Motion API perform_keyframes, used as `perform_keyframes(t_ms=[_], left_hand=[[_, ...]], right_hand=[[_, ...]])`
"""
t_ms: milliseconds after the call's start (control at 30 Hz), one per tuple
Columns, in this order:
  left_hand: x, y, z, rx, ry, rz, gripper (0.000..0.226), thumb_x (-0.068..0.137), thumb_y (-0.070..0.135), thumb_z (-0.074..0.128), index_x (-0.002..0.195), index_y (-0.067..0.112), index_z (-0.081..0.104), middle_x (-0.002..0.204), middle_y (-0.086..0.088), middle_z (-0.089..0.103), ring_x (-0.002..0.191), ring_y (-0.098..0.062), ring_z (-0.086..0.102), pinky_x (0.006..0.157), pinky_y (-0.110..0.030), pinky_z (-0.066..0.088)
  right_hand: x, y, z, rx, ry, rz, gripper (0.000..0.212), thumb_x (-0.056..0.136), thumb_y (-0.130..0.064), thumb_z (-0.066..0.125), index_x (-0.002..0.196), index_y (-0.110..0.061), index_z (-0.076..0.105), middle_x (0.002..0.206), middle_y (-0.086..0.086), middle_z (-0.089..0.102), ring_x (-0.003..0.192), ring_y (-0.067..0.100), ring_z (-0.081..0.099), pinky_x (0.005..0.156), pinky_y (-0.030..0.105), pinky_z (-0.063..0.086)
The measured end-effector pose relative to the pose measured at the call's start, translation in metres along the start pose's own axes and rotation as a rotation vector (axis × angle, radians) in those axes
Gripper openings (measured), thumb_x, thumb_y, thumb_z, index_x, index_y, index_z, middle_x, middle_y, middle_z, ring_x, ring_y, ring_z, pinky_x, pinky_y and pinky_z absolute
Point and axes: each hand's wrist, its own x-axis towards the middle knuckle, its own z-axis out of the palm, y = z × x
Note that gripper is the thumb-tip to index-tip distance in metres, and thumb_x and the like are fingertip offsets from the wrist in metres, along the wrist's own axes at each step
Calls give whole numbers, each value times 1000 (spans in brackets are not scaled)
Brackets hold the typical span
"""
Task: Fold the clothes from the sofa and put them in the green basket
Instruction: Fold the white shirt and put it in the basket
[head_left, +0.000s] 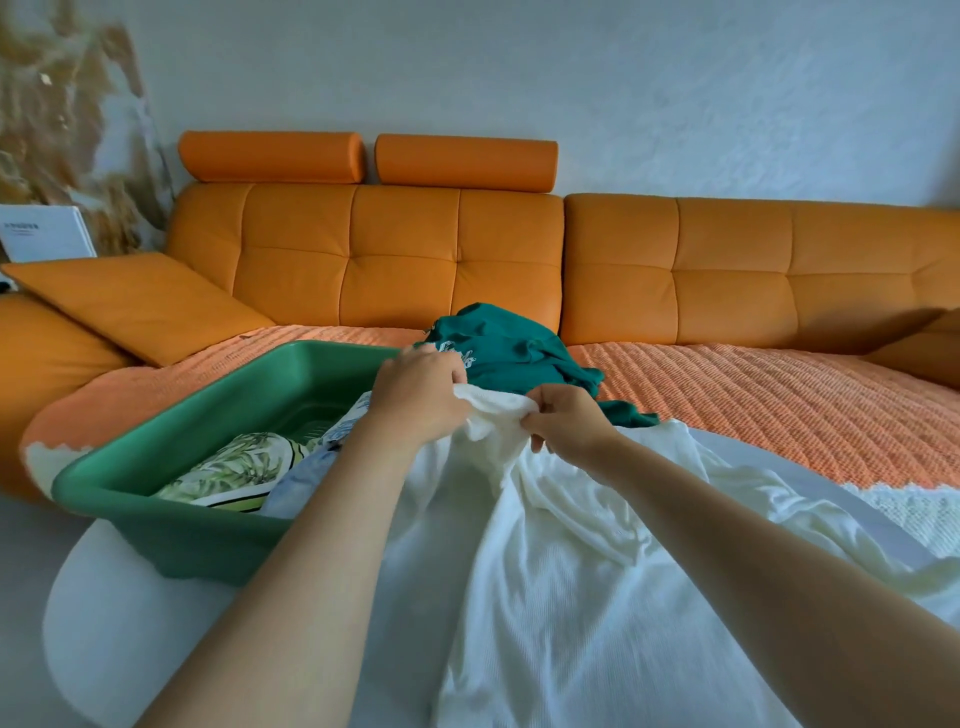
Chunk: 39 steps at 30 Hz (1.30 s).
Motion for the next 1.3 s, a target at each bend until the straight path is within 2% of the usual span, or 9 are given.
perform_keyframes(t_ms=[200,367,467,700,767,867,1000,1167,1300], left_hand=[[8,50,25,46,268,185,36,77,-12,50,96,19,55,100,-2,50,73,-24,45,54,-31,26],[11,90,64,-401,51,375,27,88,-6,54,86,15,69,101,2,58,87,-17,55,66,-30,40],[11,107,81,-630,-26,332,24,87,-3,65,82,20,69,99,5,59,91,-9,58,77,-18,47],[11,77,92,-388,115,151,25,88,-5,57,90,20,58,98,3,51,85,-17,54,75,-35,49],[8,62,93,-312,6,82,28,86,-5,48,85,23,54,94,4,51,88,-21,54,78,-42,50],[-1,50,99,-246,-292,53,27,88,5,47,85,29,59,100,9,55,93,-14,55,87,-40,52],[-10,53,113,-203,-490,99,26,88,35,59,114,35,61,126,13,50,114,-9,47,96,-35,46],[-15,51,121,-114,-425,211,39,85,30,69,123,30,58,128,8,57,115,-19,55,90,-41,51],[-13,48,117,-124,-372,216,28,82,7,56,91,33,53,105,6,58,93,-19,55,74,-36,51]], right_hand=[[-9,24,-18,-102,68,85,5,84,-9,54,82,-11,58,65,4,61,52,9,51,47,22,38],[-28,49,-39,106,-59,120,43,74,-11,72,114,-16,56,101,8,65,90,24,64,72,34,53],[-28,55,-51,327,60,142,35,73,-20,73,107,-16,67,85,-3,69,76,10,66,60,21,50],[-14,84,-69,48,338,519,51,90,-53,50,103,-4,51,80,10,68,67,22,65,61,31,48],[-15,87,-74,-339,320,583,53,89,-55,49,111,-7,43,95,8,65,83,23,63,68,32,45],[-19,94,-69,-967,239,365,75,78,-22,65,143,-13,28,136,15,42,121,31,47,93,40,44],[-15,91,-50,-788,-25,-111,99,75,0,58,157,-31,12,164,2,9,143,29,31,113,47,33],[-2,97,-32,-879,-99,26,60,96,-38,46,152,-30,24,133,3,54,102,25,59,72,36,46],[10,99,-36,-873,39,146,24,98,-35,41,93,-19,58,85,-1,59,78,21,58,54,28,35]])
